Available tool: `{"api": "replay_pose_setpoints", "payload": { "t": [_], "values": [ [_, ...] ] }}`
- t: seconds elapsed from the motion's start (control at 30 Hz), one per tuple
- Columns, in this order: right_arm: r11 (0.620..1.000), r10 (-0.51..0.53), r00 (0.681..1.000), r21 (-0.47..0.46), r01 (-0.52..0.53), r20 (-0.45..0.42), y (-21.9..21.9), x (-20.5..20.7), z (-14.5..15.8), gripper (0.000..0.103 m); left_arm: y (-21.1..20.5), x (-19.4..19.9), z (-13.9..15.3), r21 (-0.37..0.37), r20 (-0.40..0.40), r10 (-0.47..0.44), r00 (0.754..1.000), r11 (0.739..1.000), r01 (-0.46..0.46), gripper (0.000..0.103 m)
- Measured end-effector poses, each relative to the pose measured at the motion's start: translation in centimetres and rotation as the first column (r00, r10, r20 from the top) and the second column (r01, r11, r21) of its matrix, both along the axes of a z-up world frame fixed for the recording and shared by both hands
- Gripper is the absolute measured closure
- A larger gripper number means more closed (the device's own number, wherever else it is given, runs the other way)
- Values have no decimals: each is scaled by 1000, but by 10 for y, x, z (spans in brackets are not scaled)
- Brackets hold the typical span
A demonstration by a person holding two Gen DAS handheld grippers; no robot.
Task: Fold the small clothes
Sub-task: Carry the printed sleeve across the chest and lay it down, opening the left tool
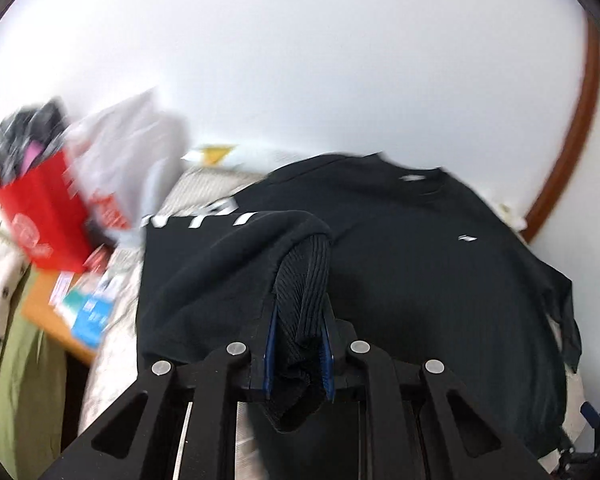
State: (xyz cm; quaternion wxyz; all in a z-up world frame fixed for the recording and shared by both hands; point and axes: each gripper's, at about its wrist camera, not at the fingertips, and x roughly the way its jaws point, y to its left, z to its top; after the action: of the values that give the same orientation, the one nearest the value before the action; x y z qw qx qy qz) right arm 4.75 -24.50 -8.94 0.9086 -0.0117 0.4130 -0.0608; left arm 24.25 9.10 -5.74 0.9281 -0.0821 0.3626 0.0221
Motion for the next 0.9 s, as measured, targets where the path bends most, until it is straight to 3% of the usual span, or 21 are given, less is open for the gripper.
{"api": "replay_pose_setpoints", "payload": {
  "t": [0.2,0.43,0.57,0.7,0.8,0.9],
  "values": [
    [998,-57,998,25,56,34,-55,-8,1,2,-107,55,10,19,18,-150,989,989,149,86],
    [990,-132,991,49,132,-5,-103,-9,-18,2,-226,100,-6,2,11,-327,945,945,327,86],
    [988,-146,989,40,147,-19,-116,-5,-21,2,-265,115,-20,-54,-12,-391,920,919,390,86],
    [990,-139,990,32,140,-34,-117,3,-22,2,-279,121,-27,-112,-20,-427,904,900,422,85],
    [992,-119,992,31,120,-42,-109,13,-22,2,-274,118,-25,-125,-17,-438,899,893,432,74],
    [995,-86,996,50,87,-36,-94,24,-18,2,-248,112,-17,-95,19,-412,911,906,412,34]
  ]
}}
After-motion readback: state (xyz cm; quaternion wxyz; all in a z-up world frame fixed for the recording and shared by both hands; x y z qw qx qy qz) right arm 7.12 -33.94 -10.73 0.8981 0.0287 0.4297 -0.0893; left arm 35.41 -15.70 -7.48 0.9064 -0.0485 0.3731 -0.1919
